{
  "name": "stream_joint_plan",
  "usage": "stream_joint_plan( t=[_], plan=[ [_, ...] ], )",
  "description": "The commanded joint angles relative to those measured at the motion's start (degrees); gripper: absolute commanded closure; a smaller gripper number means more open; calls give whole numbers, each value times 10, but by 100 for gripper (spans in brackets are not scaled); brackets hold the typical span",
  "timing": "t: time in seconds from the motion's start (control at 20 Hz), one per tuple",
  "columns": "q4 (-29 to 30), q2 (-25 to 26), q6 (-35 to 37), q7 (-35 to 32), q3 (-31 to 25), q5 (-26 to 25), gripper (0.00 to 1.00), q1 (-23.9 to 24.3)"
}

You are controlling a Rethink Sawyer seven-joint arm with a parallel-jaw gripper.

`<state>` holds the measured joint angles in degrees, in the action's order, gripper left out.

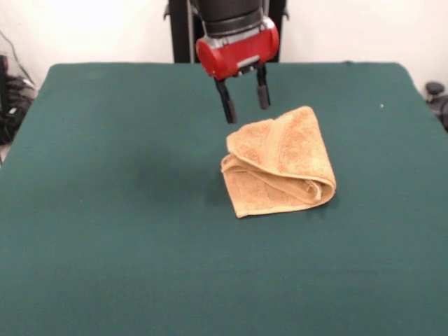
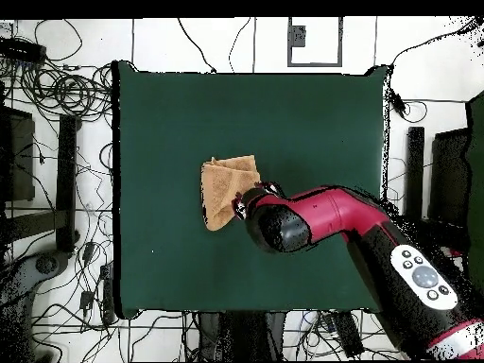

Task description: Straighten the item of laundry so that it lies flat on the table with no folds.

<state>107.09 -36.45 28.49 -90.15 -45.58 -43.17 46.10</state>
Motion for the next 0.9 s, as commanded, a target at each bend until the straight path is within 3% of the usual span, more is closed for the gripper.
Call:
stream_joint_plan(
  t=[0.05,0.4,0.7,0.9],
  plan=[
    [-51,14,64,149,-25,-37,0,-21],
    [-66,16,55,122,13,-100,0,-47],
    [-58,20,41,106,10,-119,0,-47],
    [-47,27,-8,52,27,-159,0,-68]
  ],
)
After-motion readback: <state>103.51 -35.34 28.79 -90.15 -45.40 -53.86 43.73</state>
